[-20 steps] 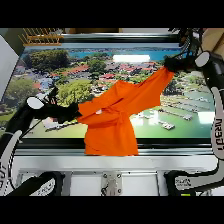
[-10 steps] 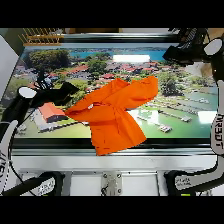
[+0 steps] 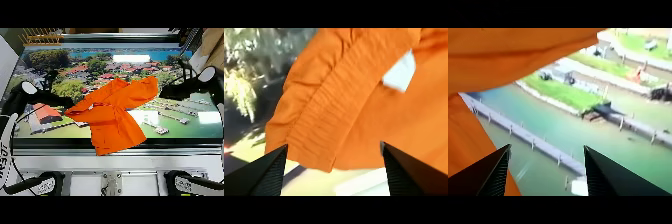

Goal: Fold the clothes and pants, and hang the long-sleeved shirts on hangers.

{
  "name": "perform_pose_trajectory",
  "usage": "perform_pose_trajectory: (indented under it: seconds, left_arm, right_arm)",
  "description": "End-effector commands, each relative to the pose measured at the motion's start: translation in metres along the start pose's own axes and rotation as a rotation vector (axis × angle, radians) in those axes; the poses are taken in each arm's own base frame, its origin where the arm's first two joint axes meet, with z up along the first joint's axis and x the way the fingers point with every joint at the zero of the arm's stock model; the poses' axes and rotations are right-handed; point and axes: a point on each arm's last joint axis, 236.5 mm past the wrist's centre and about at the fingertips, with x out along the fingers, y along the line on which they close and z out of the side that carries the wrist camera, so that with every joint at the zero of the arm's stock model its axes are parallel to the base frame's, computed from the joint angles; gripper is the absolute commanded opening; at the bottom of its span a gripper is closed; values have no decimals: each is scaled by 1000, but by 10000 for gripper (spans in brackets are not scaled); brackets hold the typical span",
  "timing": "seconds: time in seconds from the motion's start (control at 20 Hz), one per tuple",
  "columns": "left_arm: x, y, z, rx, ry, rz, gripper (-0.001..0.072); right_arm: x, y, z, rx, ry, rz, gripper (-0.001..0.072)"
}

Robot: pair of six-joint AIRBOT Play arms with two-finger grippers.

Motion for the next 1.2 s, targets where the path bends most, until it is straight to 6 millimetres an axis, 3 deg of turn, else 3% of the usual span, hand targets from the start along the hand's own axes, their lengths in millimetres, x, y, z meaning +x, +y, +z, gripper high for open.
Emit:
perform_pose_trajectory:
  seconds: [0.0,0.2,0.3,0.45,0.65,0.9,1.1,1.15]
  left_arm:
    - [1,8,-18,382,145,191,621]
    - [26,1,-48,561,217,268,622]
    - [40,10,-53,654,215,333,622]
    - [51,12,-34,668,98,379,621]
    - [49,13,-7,642,-8,401,621]
    - [70,24,-25,603,81,379,621]
    - [58,21,-10,528,21,393,619]
    - [52,20,-3,507,-5,399,574]
  right_arm:
    - [25,0,-51,45,121,33,487]
    - [29,3,-56,57,134,50,487]
    - [29,3,-56,57,135,51,487]
    - [29,3,-59,58,144,52,487]
    - [27,5,-70,55,192,58,487]
    - [25,5,-78,53,227,58,487]
    - [29,-9,-104,46,318,11,488]
    - [36,-8,-116,60,343,20,488]
